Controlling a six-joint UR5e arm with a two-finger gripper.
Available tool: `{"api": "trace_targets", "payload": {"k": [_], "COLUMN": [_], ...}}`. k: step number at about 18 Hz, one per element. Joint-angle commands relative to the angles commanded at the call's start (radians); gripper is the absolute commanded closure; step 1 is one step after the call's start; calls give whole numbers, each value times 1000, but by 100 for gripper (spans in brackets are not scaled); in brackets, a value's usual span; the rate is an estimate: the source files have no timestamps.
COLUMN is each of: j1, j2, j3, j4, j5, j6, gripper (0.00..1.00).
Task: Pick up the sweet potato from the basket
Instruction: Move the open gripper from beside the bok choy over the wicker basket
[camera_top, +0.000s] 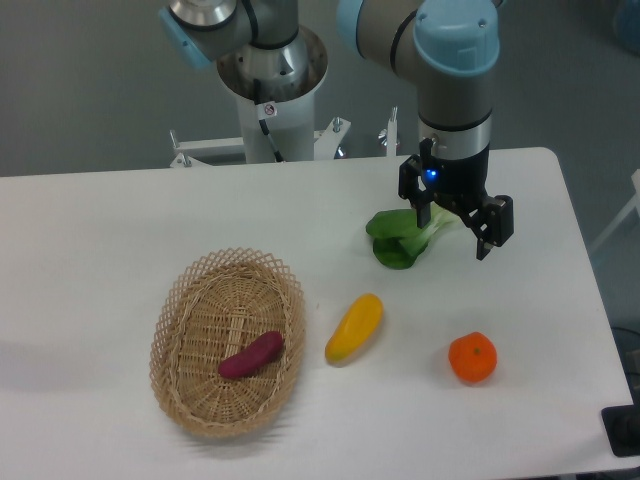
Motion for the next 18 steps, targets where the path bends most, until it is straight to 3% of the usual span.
{"api": "trace_targets", "payload": {"k": [5, 9, 15, 18], "j1": [-11, -14, -116, -198], "j2": [8, 17, -9, -15], "j3": [-5, -70, -63, -81], "j4": [-3, 15, 41, 58], "j5": [18, 9, -51, -63], "j6": [-2, -41, -498, -587], "gripper": [0, 0, 0, 0]}}
